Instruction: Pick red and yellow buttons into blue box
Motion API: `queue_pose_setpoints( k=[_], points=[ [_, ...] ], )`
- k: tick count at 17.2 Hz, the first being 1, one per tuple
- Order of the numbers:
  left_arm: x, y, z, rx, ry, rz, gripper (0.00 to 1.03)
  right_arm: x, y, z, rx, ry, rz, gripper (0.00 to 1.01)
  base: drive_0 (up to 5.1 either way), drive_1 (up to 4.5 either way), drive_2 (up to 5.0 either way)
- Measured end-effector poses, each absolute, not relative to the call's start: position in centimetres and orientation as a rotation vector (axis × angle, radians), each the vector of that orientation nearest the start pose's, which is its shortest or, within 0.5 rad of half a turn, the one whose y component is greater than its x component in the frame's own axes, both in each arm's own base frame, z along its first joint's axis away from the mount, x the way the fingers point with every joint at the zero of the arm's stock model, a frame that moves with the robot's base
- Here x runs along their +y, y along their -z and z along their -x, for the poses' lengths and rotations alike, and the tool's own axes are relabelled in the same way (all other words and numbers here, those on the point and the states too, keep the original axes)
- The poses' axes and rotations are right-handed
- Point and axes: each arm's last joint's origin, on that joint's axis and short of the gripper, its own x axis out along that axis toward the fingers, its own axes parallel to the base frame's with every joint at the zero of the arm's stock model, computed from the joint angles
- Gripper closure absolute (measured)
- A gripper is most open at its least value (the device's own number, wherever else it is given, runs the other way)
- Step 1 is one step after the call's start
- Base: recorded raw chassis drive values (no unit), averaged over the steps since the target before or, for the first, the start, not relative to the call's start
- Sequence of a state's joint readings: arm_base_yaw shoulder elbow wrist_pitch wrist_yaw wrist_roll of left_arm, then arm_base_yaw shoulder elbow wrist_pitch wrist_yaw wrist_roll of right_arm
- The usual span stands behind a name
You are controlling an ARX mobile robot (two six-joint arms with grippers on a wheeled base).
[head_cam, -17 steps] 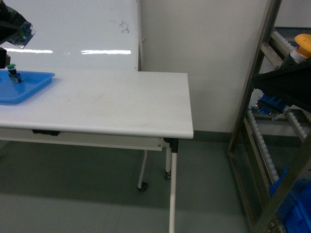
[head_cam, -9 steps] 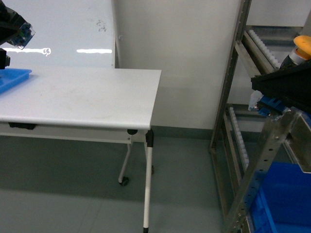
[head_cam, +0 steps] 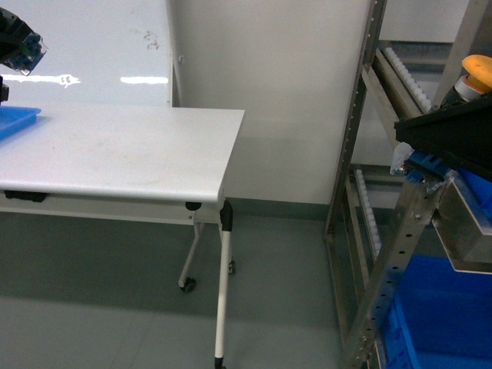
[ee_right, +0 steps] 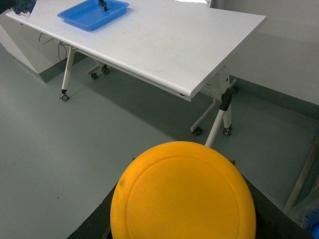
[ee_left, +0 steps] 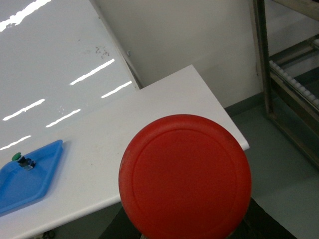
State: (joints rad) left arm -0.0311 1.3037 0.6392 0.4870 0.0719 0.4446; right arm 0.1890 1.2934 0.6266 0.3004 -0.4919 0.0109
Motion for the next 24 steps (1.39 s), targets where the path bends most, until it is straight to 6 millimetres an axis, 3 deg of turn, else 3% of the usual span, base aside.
queue_pose_setpoints(
  k=[11,24],
  points=[
    [-1.15,-23.70,-27.50,0.153,0.146,-0.440,0.80,6.31,-21.95,-25.72,0.374,-0.671,-0.067,0.60,4.5,-0.86,-3.4],
    [-1.25,-23.71,-27.48,0.152,0.150,-0.440,0.80,6.32,-21.96,-25.72,0.372,-0.672,-0.067,0.60,4.7,-1.99,-2.7]
  ],
)
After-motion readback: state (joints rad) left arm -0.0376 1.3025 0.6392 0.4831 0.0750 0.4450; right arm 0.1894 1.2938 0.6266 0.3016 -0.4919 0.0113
